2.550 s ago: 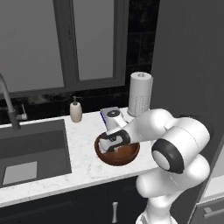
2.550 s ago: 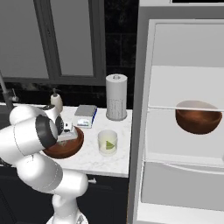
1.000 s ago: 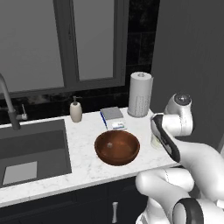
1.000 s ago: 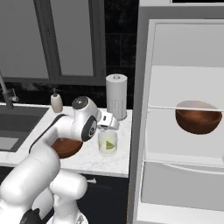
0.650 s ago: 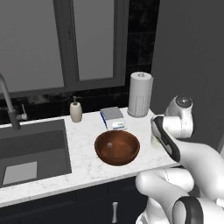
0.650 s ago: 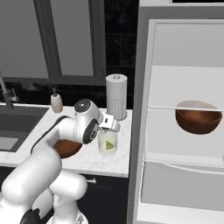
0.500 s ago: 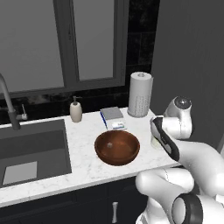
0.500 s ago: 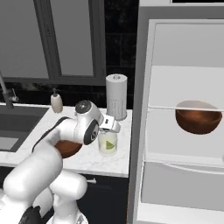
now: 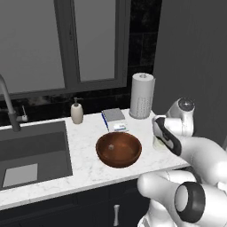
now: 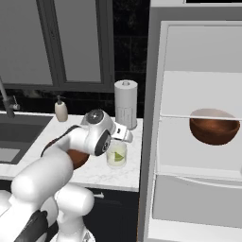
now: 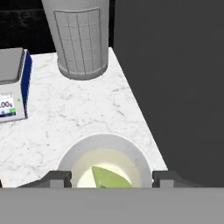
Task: Grab a lemon wedge from the fridge and one ice cube from the ice bowl, and put them in the glass of lemonade.
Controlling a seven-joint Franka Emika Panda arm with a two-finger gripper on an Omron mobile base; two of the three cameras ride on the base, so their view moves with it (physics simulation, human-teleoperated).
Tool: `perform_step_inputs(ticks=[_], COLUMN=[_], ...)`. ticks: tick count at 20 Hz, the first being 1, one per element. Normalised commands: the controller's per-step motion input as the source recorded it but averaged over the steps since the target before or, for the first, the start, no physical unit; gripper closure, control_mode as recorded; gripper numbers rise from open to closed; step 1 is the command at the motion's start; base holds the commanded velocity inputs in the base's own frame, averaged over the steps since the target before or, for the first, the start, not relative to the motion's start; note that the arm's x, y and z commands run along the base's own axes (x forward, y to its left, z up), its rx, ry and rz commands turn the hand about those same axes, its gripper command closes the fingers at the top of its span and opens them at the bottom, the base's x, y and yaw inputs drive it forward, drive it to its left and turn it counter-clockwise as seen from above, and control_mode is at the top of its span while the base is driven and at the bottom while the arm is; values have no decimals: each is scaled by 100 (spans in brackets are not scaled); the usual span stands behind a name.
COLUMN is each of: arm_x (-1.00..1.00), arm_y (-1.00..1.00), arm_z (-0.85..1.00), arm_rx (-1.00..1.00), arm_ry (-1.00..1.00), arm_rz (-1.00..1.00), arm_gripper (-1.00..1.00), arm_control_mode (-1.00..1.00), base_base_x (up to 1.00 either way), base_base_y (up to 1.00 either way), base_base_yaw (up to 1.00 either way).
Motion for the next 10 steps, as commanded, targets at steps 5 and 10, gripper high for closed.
perform_step_inputs(ticks=[5,10], arm_x=[-8,-79], arm_y=[-3,28], arm_z=[58,100], arm_rx=[11,1], arm_ry=[-16,-36], arm_rz=[-1,0], arm_gripper=[-100,-100], arm_control_mode=[-100,-100], base_base_x=[0,0], base_base_y=[0,0], base_base_yaw=[0,0])
